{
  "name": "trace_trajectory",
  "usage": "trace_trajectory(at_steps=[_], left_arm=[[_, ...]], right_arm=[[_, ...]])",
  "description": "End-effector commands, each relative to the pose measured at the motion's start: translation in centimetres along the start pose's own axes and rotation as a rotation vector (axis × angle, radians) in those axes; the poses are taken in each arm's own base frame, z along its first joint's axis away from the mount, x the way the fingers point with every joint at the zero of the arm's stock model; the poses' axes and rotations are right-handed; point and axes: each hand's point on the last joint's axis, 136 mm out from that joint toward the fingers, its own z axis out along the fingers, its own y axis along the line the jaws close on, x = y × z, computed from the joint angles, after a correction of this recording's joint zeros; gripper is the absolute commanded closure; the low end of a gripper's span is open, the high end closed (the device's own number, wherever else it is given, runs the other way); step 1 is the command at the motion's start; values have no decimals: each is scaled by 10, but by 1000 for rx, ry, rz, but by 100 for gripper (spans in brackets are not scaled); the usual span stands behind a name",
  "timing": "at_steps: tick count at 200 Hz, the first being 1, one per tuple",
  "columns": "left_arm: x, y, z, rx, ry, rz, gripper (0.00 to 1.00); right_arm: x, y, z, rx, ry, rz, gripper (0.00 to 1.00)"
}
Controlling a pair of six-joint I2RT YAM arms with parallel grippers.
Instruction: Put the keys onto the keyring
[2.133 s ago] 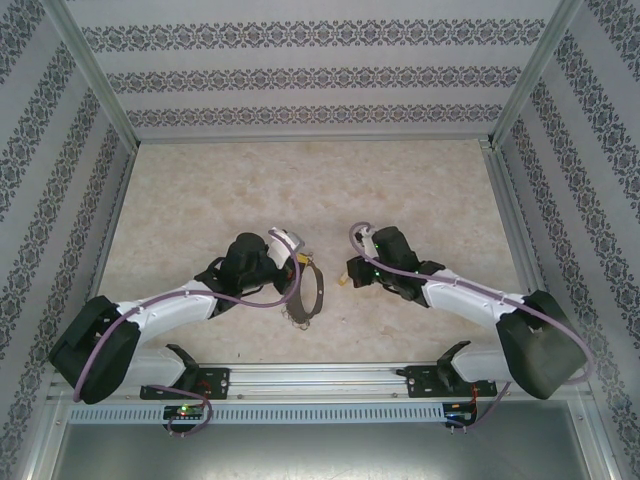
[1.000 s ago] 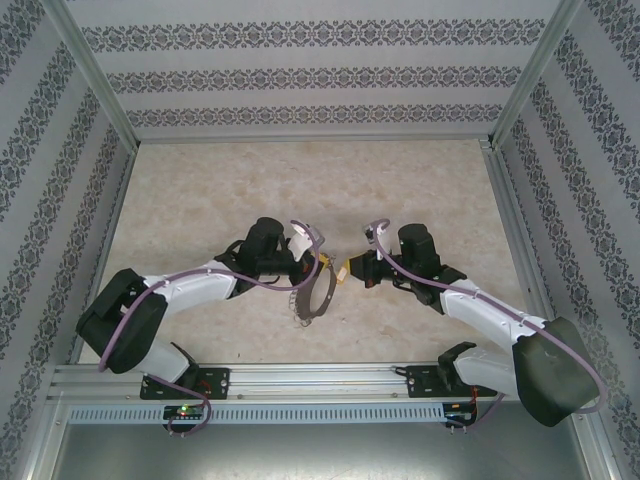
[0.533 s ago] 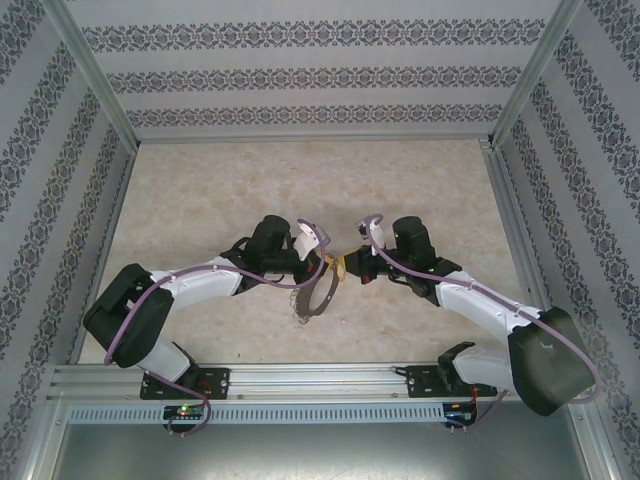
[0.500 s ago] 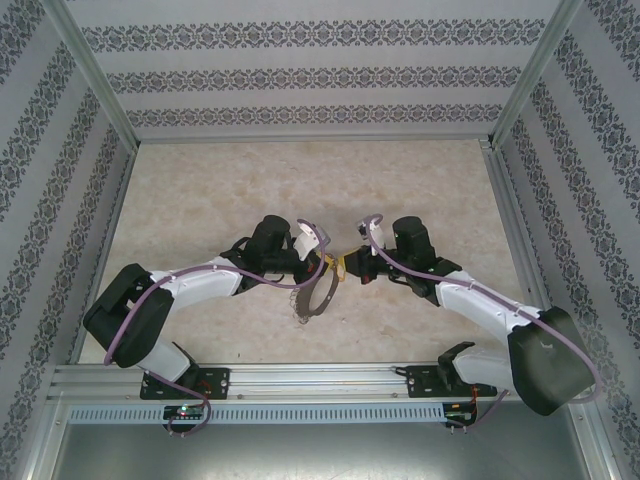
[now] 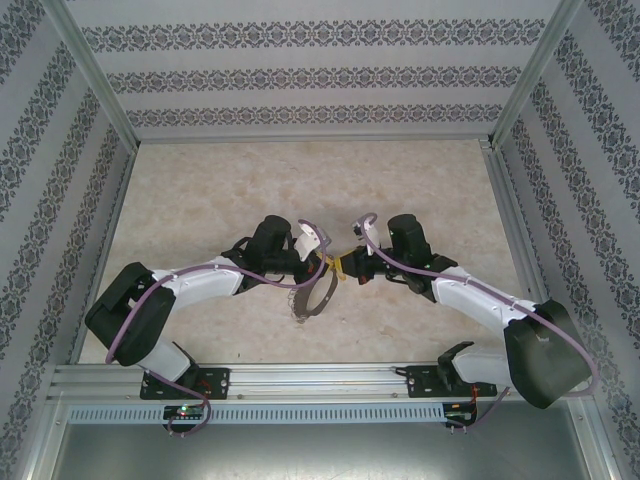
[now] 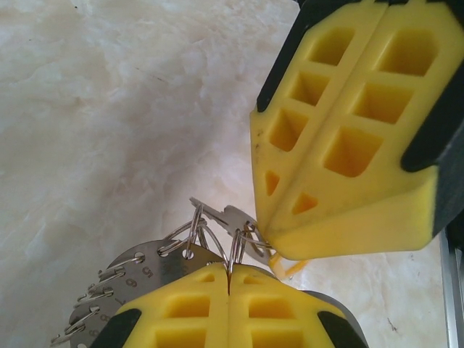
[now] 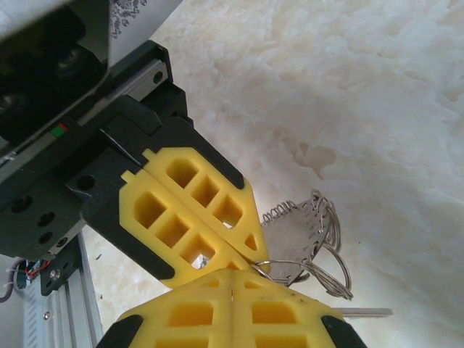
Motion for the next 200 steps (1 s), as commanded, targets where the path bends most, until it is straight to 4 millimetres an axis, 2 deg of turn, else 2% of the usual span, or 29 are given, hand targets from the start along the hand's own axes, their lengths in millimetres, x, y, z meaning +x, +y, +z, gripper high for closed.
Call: trace_trajectory(at_steps=[1,62,91,142,170,200], left_arm=[[-14,-10,2,37,-19,43,100],[-17,-10,1,29,-29,52,100],[-16,-10,0,24,-30,52,100],[-16,-9,-2,16,-39,55,100],[-17,-11,-4,17,-48,59,100],[-19,-11,-5,14,-52,58,100]], right_arm=[[-11,15,1,-59,-10,-52,100],[-7,14,5,-71,9,-36,100],[-2,4,5,-32,3,-18,100],[-3,-21,-10,75,-54,21,100],[-1,-29,-13,110,-59,32,100],[0,-29,-12,106,-62,38,100]])
